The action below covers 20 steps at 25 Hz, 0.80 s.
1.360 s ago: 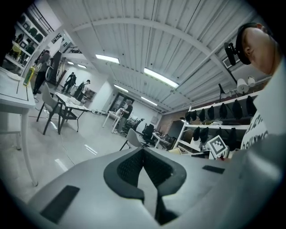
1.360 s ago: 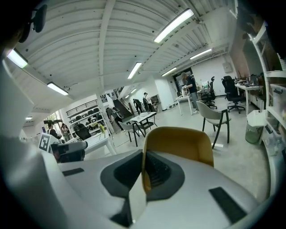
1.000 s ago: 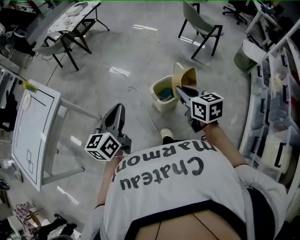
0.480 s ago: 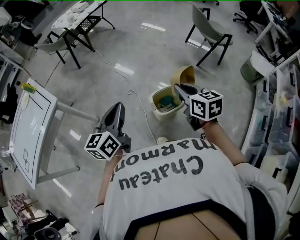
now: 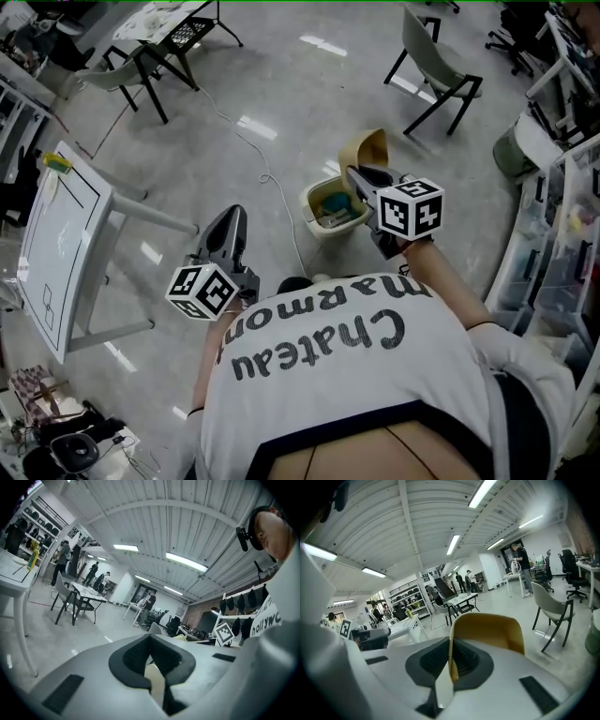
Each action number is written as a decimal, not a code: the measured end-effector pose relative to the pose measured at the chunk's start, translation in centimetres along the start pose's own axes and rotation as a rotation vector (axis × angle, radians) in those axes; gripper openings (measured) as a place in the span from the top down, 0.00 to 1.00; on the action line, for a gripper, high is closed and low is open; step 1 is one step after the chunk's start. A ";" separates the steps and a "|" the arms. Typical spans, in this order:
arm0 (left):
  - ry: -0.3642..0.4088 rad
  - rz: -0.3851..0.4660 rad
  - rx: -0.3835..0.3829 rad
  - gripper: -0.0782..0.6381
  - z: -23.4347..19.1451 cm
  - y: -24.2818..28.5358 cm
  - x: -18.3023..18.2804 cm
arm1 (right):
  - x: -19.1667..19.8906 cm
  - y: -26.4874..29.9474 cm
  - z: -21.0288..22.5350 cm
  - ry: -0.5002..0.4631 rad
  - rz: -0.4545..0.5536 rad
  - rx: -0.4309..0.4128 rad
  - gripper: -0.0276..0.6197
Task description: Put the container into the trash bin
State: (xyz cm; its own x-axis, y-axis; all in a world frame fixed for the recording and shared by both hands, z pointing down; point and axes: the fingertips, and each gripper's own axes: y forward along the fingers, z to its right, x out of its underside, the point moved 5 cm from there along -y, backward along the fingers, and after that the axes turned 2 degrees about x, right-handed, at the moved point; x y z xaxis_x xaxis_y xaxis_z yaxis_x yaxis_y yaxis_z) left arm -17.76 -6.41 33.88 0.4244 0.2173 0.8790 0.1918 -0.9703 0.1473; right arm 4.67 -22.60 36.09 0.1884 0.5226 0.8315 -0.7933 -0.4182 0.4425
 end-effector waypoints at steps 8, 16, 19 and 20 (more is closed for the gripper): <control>0.006 -0.017 -0.077 0.86 -0.8 -0.4 -0.1 | 0.5 3.3 0.0 0.011 -0.048 -0.072 0.90; -0.017 -0.030 -0.186 0.86 -3.2 -2.6 0.4 | 2.0 7.2 -0.4 0.044 -0.103 -0.126 0.90; -0.037 -0.029 -0.218 0.86 -3.8 -2.8 0.6 | 2.7 8.4 -0.2 0.067 -0.129 -0.144 0.90; -0.045 -0.029 -0.226 0.86 -3.9 -2.8 0.6 | 3.0 8.7 0.0 0.074 -0.138 -0.151 0.90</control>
State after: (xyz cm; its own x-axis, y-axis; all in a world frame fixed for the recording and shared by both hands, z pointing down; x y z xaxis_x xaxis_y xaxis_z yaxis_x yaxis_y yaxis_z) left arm -21.53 -3.97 35.80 0.4618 0.2450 0.8525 0.0034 -0.9616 0.2745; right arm -1.67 -24.62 42.42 0.2628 0.6231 0.7367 -0.8416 -0.2254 0.4908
